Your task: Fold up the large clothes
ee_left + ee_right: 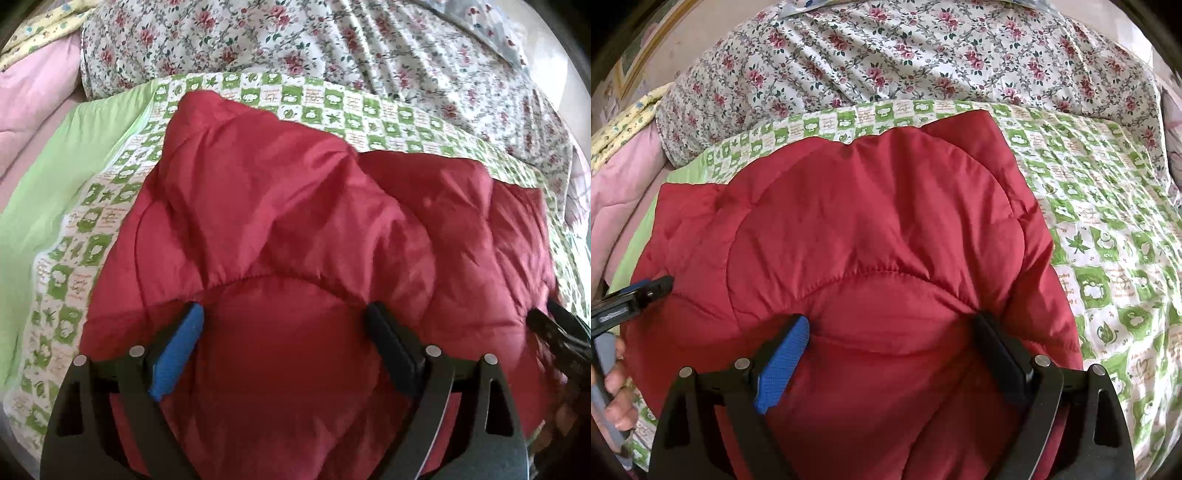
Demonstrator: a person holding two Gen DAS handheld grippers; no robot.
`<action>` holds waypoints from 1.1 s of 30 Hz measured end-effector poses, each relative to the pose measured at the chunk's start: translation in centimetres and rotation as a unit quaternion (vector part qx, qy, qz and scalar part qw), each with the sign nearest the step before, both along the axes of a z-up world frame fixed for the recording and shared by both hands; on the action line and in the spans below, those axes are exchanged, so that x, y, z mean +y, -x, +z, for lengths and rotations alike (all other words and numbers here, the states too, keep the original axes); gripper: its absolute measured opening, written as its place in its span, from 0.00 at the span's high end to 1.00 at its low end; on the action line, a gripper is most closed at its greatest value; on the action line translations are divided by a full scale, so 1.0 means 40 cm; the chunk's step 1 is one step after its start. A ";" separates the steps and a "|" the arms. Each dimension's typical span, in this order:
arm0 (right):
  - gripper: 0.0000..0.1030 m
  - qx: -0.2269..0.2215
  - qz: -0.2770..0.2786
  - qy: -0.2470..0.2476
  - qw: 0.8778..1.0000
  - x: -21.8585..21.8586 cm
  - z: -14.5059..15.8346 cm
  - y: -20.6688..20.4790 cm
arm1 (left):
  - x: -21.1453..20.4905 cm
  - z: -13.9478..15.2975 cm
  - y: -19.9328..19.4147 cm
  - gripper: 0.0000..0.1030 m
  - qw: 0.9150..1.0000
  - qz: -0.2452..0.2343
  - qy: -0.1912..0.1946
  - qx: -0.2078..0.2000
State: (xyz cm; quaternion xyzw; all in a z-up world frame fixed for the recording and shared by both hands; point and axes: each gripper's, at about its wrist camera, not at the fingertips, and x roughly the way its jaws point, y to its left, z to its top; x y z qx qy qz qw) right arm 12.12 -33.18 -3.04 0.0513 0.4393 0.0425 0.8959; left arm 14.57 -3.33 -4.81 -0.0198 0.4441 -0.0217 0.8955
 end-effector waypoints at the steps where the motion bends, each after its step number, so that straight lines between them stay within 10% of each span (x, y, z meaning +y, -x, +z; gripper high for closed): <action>1: 0.12 0.001 -0.002 -0.001 1.000 -0.001 0.000 0.000 | -0.001 0.007 0.012 0.12 1.000 -0.004 -0.003 0.000; 17: 0.13 -0.028 -0.015 -0.001 0.999 0.069 0.113 0.114 | 0.047 -0.023 0.046 0.04 0.999 -0.046 0.000 0.002; 33: 0.10 0.017 -0.006 0.019 1.000 0.076 0.024 0.086 | 0.027 0.012 0.122 0.04 0.998 -0.058 -0.016 0.000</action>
